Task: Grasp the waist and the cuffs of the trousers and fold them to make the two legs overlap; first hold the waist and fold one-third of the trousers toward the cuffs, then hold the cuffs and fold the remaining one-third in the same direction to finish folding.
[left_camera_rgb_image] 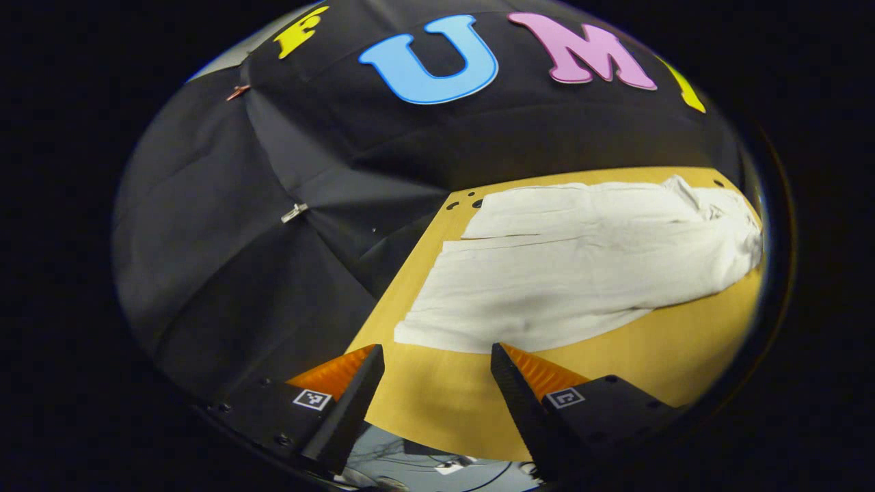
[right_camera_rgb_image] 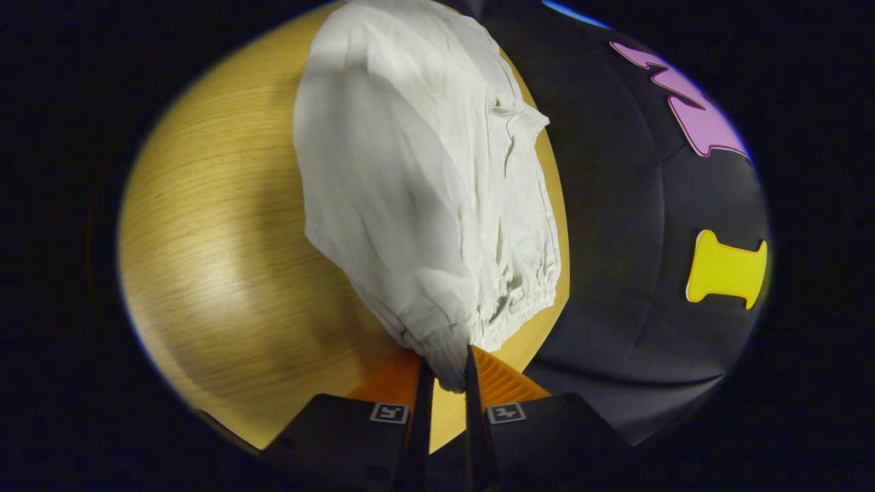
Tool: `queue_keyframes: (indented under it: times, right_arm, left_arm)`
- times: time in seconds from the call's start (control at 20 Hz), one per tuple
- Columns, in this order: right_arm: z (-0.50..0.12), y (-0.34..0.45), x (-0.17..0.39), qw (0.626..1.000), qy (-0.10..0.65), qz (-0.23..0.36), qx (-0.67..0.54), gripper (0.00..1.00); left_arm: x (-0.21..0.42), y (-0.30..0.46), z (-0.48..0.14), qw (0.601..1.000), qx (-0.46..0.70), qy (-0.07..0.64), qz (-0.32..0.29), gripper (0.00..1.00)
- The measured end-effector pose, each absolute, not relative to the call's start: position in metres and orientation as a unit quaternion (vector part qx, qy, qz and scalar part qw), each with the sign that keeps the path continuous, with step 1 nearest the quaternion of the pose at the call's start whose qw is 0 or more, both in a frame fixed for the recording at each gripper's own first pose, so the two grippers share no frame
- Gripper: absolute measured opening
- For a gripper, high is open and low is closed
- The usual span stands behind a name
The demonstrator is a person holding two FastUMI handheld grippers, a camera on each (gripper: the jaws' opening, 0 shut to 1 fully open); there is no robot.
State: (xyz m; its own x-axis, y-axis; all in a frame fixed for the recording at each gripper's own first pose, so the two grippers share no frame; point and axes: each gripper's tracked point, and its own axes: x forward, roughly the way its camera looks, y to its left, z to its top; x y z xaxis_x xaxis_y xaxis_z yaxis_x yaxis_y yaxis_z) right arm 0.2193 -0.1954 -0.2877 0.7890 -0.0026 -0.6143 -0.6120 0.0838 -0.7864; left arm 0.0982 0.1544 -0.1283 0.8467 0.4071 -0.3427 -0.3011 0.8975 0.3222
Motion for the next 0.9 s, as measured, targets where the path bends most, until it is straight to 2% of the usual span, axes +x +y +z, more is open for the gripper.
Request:
queue_keyframes:
  times: [0.1, 0.25, 0.4, 0.75, 0.9]
  right_arm:
    - [-0.286, -0.196, 0.217, 0.702, 0.261, 0.227, -0.622, 0.19]
    - [-0.286, -0.193, 0.216, 0.697, 0.28, 0.252, -0.61, 0.14]
    - [-0.287, -0.191, 0.216, 0.691, 0.289, 0.257, -0.61, 0.08]
    - [-0.286, -0.192, 0.22, 0.679, 0.288, 0.254, -0.625, 0.08]
    - [-0.287, -0.192, 0.221, 0.682, 0.287, 0.256, -0.622, 0.08]
  left_arm:
    - [0.114, 0.168, -0.138, 0.943, 0.207, 0.213, 0.149, 0.98]
    - [0.135, 0.184, -0.167, 0.921, 0.298, 0.235, 0.088, 0.96]
    - [0.15, 0.215, -0.188, 0.89, 0.371, 0.259, 0.059, 0.96]
    - [0.177, 0.282, -0.226, 0.787, 0.518, 0.336, 0.002, 0.96]
    - [0.203, 0.277, -0.226, 0.756, 0.574, 0.312, -0.024, 0.84]
